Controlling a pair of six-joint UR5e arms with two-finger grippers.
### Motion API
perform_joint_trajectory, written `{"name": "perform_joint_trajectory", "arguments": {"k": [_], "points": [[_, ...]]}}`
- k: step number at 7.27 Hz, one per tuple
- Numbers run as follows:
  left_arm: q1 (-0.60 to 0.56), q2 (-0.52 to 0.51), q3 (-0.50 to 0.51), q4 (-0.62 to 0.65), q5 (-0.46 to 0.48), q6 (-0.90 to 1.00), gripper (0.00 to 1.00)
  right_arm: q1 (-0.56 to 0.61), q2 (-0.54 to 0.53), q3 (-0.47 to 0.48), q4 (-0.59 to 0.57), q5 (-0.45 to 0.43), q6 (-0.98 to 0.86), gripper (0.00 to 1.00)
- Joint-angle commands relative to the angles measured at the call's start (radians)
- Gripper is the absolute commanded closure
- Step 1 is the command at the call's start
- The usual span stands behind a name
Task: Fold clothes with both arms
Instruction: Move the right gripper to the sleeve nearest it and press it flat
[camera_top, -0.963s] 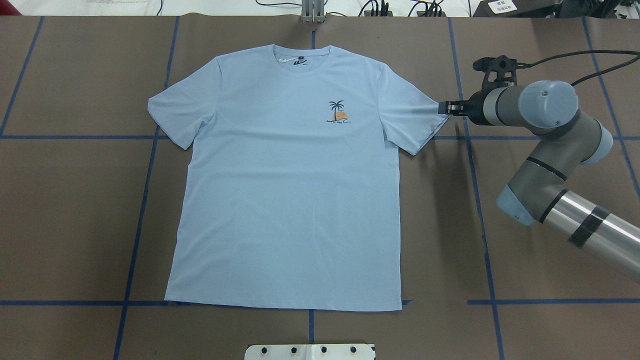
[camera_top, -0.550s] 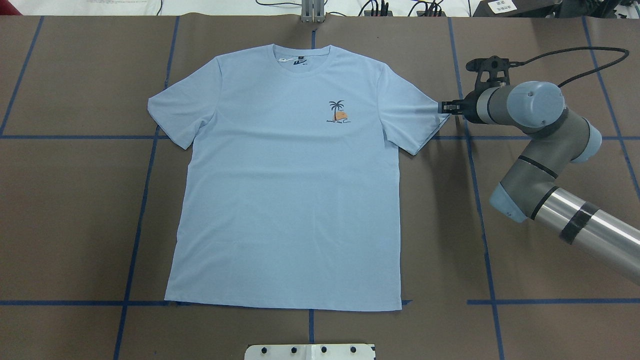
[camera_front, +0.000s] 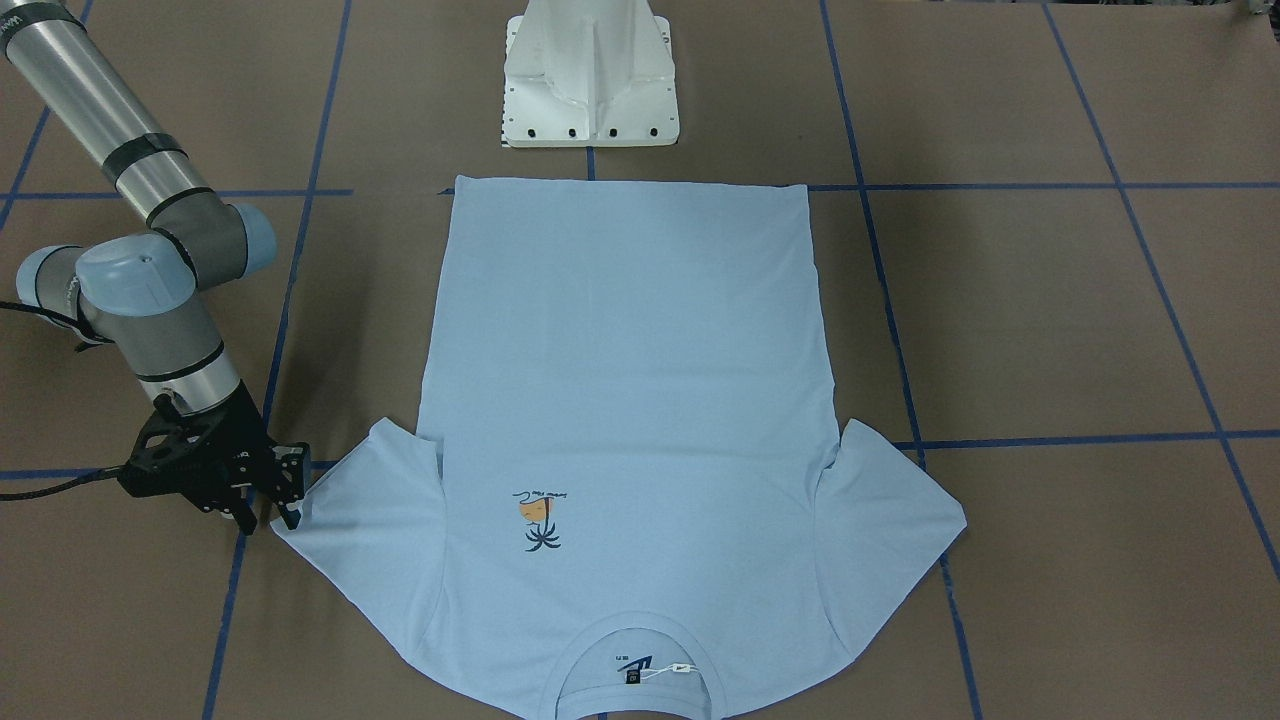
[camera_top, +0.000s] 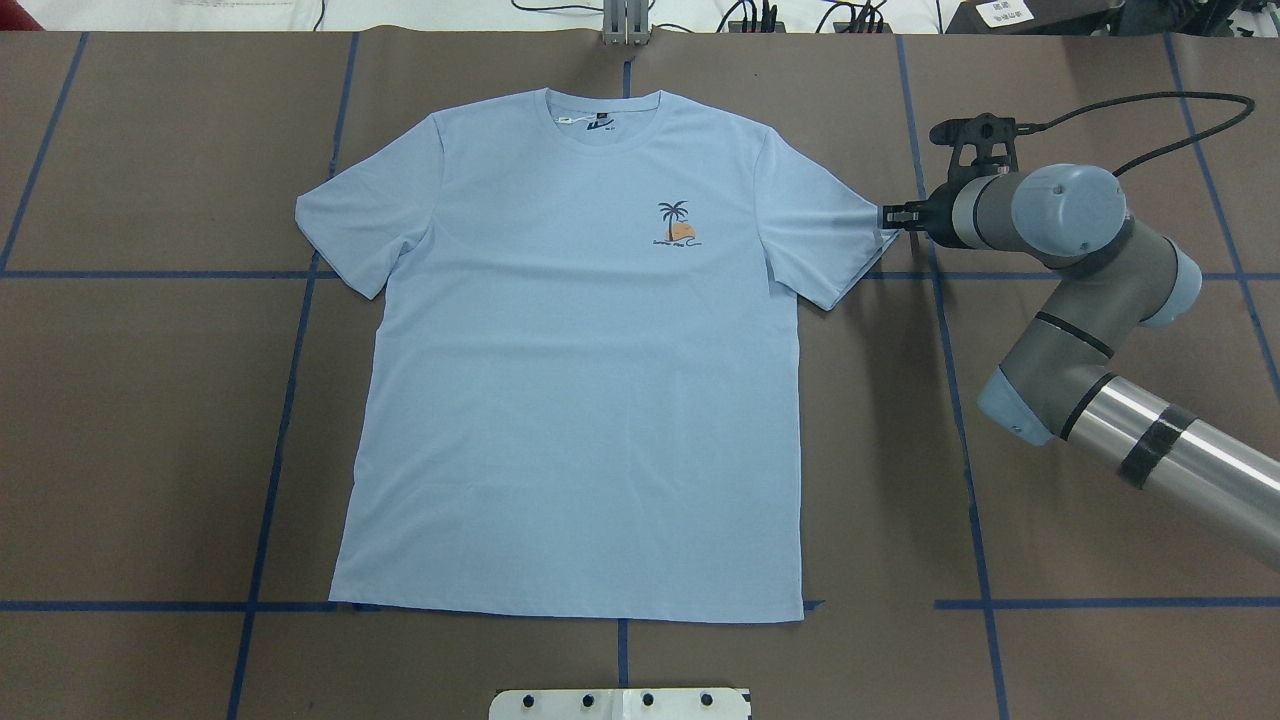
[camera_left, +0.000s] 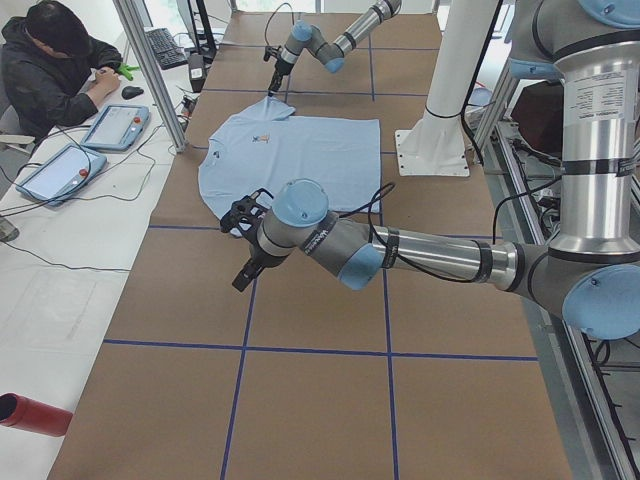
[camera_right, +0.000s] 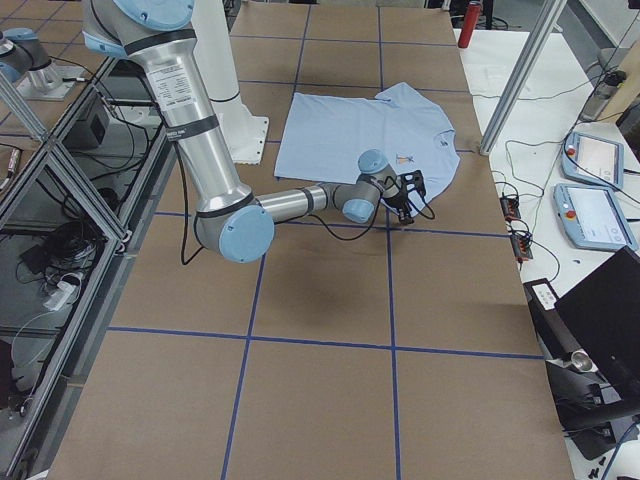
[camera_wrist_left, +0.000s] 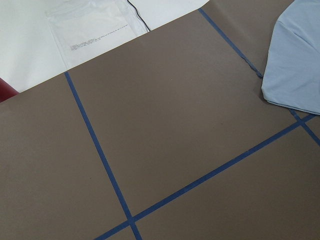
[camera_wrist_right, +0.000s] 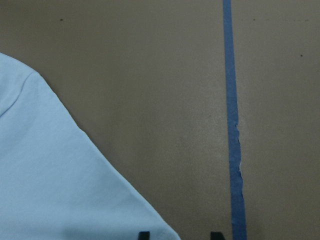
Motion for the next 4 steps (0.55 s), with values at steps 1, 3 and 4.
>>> {"name": "perform_joint_trajectory", "arguments": {"k": [1, 3, 4], "points": [[-0.001, 0.0, 0.0, 0.0, 0.0, 0.0, 0.0, -0.003, 0.0, -0.002, 0.0, 0.0, 0.0, 0.62], [0.0, 0.0, 0.0, 0.0, 0.0, 0.0, 0.0, -0.003, 0.0, -0.002, 0.0, 0.0, 0.0, 0.88], [-0.001, 0.0, 0.0, 0.0, 0.0, 0.0, 0.0, -0.003, 0.0, 0.0, 0.0, 0.0, 0.0, 1.0]]}}
